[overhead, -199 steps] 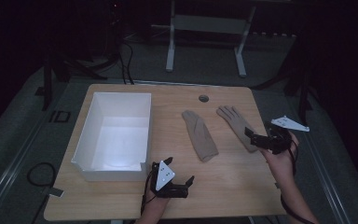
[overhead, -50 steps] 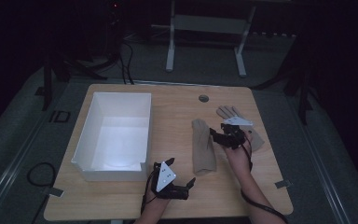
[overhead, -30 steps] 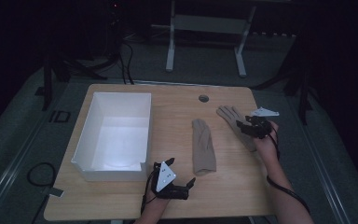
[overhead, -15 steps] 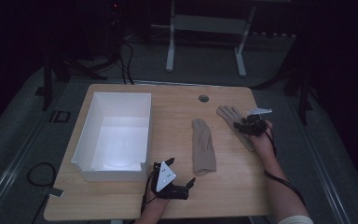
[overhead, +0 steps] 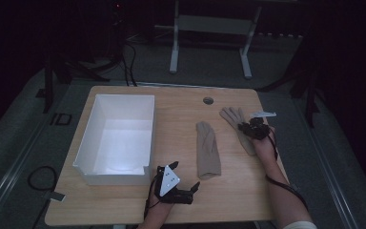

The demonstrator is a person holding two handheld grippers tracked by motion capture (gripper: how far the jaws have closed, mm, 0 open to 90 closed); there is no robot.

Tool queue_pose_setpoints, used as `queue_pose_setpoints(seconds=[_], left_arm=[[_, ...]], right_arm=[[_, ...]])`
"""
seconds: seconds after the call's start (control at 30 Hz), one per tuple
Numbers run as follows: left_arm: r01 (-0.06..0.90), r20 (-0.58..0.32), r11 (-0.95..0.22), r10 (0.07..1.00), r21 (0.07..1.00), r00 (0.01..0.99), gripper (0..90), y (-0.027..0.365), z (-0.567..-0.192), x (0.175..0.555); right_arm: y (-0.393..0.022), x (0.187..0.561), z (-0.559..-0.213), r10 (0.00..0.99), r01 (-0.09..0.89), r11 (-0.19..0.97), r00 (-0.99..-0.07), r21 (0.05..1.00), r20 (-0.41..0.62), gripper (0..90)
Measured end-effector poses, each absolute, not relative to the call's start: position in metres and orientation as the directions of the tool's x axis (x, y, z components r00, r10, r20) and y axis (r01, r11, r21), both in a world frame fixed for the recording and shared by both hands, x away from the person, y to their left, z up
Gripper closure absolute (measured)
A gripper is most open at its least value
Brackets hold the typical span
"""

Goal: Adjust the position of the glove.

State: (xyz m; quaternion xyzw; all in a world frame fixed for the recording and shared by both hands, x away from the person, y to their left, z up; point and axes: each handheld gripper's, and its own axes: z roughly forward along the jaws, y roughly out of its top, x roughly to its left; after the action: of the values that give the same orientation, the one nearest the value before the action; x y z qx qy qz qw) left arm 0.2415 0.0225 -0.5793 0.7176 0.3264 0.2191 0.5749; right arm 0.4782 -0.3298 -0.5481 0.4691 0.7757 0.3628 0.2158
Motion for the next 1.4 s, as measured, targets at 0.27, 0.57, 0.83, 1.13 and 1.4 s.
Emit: queue_pose_setpoints(seconds=[0.27,0.57,0.83,1.13,1.4], left_arm=[[0.211,-0.053,-0.131,0.721,0.969,0.691,0.3,0.022,-0.579,0.241],[0.210,-0.051,-0.133,0.721,0.969,0.691,0.3,0.022,-0.579,0.241],[0.205,-0.046,-0.136,0.719,0.969,0.693,0.3,0.021,-0.579,0.241],[0.203,-0.043,-0.138,0.719,0.969,0.694,0.3,0.021,-0.579,0.240],[0.203,-0.044,-0.137,0.718,0.970,0.695,0.3,0.021,-0.579,0.240]], right_arm=[[-0.323,0.443,-0.503,0.946,0.541,0.138,-0.320,0.830,0.051,76.2],[-0.326,0.405,-0.476,0.985,0.557,0.088,-0.175,0.826,0.013,76.2],[-0.330,0.383,-0.489,0.994,0.588,0.071,-0.110,0.805,-0.007,76.1],[-0.333,0.381,-0.525,0.995,0.639,0.074,-0.103,0.765,-0.010,75.3],[-0.333,0.385,-0.552,0.994,0.675,0.086,-0.109,0.733,-0.016,73.2]])
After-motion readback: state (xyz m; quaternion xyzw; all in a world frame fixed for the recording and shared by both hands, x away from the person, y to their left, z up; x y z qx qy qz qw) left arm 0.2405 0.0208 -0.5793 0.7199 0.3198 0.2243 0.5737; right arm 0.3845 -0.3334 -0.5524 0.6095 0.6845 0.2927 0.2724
